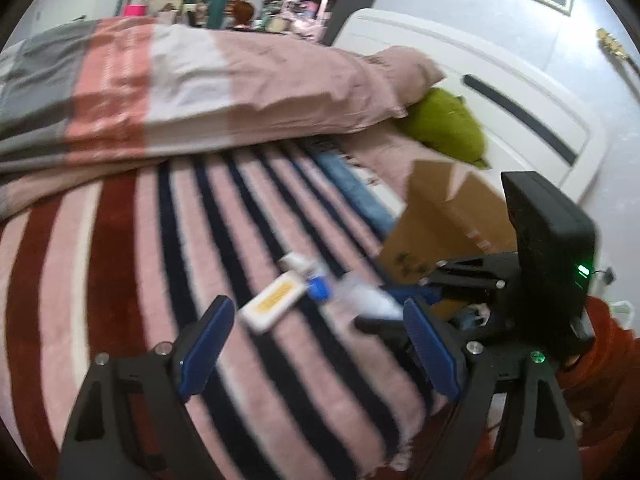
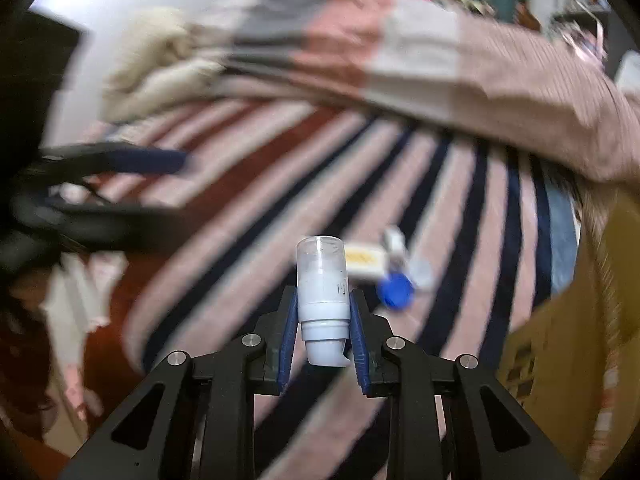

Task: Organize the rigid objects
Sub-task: 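Lower the white bottle into the cardboard box and release it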

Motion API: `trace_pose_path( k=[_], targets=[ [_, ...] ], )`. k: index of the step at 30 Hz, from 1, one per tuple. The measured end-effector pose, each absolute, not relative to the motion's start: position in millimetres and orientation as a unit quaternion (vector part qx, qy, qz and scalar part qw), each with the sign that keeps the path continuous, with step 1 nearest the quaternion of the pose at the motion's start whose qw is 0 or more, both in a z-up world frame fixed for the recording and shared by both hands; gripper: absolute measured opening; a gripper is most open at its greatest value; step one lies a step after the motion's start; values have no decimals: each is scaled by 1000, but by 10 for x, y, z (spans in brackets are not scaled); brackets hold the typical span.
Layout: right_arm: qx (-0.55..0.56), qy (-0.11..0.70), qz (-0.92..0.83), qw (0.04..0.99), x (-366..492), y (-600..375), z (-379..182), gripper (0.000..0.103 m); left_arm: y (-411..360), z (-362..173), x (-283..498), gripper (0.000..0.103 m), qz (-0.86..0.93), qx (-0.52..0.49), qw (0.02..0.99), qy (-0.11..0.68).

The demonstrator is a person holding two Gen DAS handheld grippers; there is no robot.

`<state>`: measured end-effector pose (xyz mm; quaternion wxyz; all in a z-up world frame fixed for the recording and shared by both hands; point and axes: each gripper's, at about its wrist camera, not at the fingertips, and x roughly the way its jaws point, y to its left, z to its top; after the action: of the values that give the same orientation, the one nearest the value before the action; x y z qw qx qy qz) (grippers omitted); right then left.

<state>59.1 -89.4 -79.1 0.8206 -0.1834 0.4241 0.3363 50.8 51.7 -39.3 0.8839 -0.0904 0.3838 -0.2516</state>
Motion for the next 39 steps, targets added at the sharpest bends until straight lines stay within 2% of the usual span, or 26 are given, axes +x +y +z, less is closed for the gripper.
trace_pose_path(
  k=[1,3,6,8,15,22,26,28,29,30,32,39],
  targets=[
    [-181,415,347,821,553,-884,-688,20,462,-331,526,81,-262,-93,882,380],
    [-174,396,366,824,510,-913,-497,20,319,-200,574,62,-270,-85,884,372],
    [-176,367,365,838,546,-1059,-269,20,54,-24,699,44,-287,-70,881,369],
    [-172,357,360,845,571,-1216,-175,20,-130,83,789,36,-304,-68,878,364],
    [-139,350,310,873,742,-2010,15,20,-999,245,1150,35,-346,-22,860,375],
    [-121,386,255,878,948,-2668,-12,20,-1812,102,1473,35,-382,0,831,405],
    [-122,400,241,876,1048,-2862,-68,20,-2010,14,1562,35,-386,5,823,417],
    [-121,406,234,875,1077,-2905,-94,21,-2050,-3,1587,38,-382,9,823,420],
    [-123,408,229,875,1070,-2917,-104,24,-2056,-2,1587,53,-376,10,826,420],
    [-125,407,224,876,1063,-2931,-112,39,-2044,8,1580,74,-372,9,830,416],
    [-128,398,218,882,1043,-2951,-94,64,-1995,52,1547,86,-367,6,840,401],
    [-133,397,223,880,986,-2932,-51,65,-1819,138,1451,87,-332,18,858,392]
  ],
)
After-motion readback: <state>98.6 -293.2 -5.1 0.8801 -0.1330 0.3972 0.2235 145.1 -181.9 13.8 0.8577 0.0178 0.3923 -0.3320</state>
